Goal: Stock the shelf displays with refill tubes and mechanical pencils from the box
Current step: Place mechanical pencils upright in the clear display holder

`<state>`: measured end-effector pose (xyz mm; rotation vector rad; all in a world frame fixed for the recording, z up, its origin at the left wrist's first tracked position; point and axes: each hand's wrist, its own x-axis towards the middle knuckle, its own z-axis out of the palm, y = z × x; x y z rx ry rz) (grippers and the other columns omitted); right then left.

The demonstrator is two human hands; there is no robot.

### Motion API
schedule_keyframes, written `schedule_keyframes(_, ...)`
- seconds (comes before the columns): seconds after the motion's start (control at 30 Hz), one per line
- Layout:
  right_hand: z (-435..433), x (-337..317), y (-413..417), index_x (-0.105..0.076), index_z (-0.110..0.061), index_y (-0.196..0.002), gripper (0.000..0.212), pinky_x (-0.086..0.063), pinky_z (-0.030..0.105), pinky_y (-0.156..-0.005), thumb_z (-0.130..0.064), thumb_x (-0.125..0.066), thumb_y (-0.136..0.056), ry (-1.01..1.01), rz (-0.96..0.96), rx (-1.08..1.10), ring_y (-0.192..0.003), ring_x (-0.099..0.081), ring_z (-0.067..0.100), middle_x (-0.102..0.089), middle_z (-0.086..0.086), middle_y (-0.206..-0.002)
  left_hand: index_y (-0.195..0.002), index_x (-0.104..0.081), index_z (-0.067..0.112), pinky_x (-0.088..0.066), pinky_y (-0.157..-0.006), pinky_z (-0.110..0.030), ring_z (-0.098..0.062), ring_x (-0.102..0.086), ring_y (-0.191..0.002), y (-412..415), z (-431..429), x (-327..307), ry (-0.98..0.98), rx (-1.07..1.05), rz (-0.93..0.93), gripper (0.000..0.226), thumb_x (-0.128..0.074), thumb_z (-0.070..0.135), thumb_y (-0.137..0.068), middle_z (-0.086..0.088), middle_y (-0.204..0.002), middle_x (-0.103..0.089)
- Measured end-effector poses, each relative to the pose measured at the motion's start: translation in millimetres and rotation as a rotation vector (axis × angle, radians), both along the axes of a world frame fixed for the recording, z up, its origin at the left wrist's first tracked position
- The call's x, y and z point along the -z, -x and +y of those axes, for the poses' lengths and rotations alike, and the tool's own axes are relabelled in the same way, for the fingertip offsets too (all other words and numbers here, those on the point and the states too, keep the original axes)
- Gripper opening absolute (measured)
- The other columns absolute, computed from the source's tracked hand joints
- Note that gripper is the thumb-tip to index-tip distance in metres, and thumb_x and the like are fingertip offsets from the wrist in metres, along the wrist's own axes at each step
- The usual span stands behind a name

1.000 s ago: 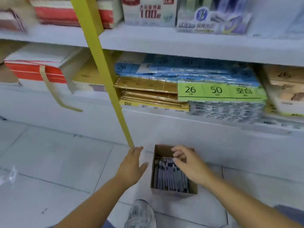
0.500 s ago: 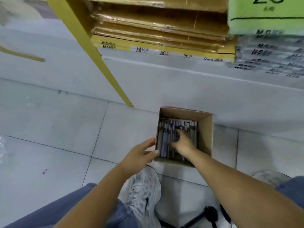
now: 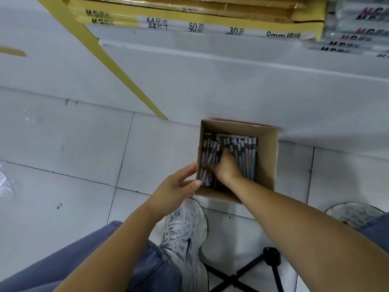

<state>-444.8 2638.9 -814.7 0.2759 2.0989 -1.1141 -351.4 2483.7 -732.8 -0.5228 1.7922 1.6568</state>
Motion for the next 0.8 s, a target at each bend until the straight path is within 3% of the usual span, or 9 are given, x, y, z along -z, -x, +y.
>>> schedule_keyframes(0.27, 2.6, 3.4, 8.9, -0.049, -0.014, -0.127, 0.059, -0.044, 0.045, -0.103, -0.017, -0.079, -0.076, 0.003, -0.058, 0.023, -0.118, -0.057, 0.025, -0.061, 0.006, -0.127, -0.146, -0.045, 0.041, -0.052, -0.098, -0.034, -0.005, -0.063, -0.118, 0.8, -1.5, -0.4, 0.011, -0.005, -0.021, 0.049, -0.057, 0.023, -0.101, 0.023, -0.14, -0.056)
schedule_keyframes(0.33, 3.5, 4.7, 10.7, -0.053, -0.016, -0.125, 0.054, -0.051, 0.045, -0.093, -0.017, -0.078, -0.077, 0.048, -0.102, 0.033, -0.105, -0.062, 0.024, -0.064, 0.005, -0.12, -0.145, -0.045, 0.041, -0.053, -0.096, -0.031, -0.003, -0.063, -0.118, 0.9, -0.8, -2.6, 0.009, 0.002, -0.017, 0.049, -0.056, 0.023, -0.101, 0.025, -0.139, -0.056)
schedule_keyframes(0.43, 3.9, 5.4, 11.9, -0.055, -0.02, -0.12, 0.046, -0.051, 0.025, -0.061, -0.016, -0.076, -0.079, 0.121, -0.153, 0.053, -0.074, -0.059, 0.013, -0.066, 0.001, -0.112, -0.147, -0.043, 0.04, -0.054, -0.093, -0.028, -0.002, -0.063, -0.117, 1.0, -0.3, -3.5, 0.026, -0.001, -0.021, 0.05, -0.056, 0.023, -0.101, 0.024, -0.14, -0.055)
schedule_keyframes(0.47, 3.7, 6.7, 11.9, -0.056, -0.022, -0.117, 0.043, -0.051, 0.023, -0.062, -0.015, -0.076, -0.08, 0.151, -0.166, 0.067, -0.076, -0.059, 0.013, -0.066, -0.001, -0.11, -0.147, -0.043, 0.039, -0.054, -0.094, -0.029, -0.002, -0.063, -0.117, 1.0, -0.8, -3.4, 0.034, -0.003, -0.026, 0.05, -0.056, 0.024, -0.101, 0.023, -0.141, -0.055)
schedule_keyframes(0.57, 7.8, 8.2, 13.3, -0.057, -0.026, -0.109, 0.03, -0.047, 0.032, -0.085, -0.015, -0.071, -0.084, 0.221, -0.202, 0.108, -0.101, -0.06, 0.018, -0.064, -0.007, -0.1, -0.146, -0.044, 0.042, -0.055, -0.093, -0.028, -0.001, -0.063, -0.115, 1.6, -1.9, -4.0, 0.046, 0.009, -0.021, 0.05, -0.057, 0.024, -0.101, 0.028, -0.137, -0.057)
schedule_keyframes(0.8, 25.8, -4.2, 13.7, -0.061, -0.027, -0.108, 0.023, -0.05, 0.036, -0.086, -0.02, -0.067, -0.088, 0.264, -0.208, 0.12, -0.097, -0.065, 0.018, -0.068, -0.002, -0.102, -0.145, -0.044, 0.044, -0.055, -0.096, -0.034, -0.002, -0.065, -0.111, 4.8, 0.4, -7.0, 0.088, 0.041, -0.008, 0.049, -0.055, 0.024, -0.102, 0.024, -0.139, -0.056)
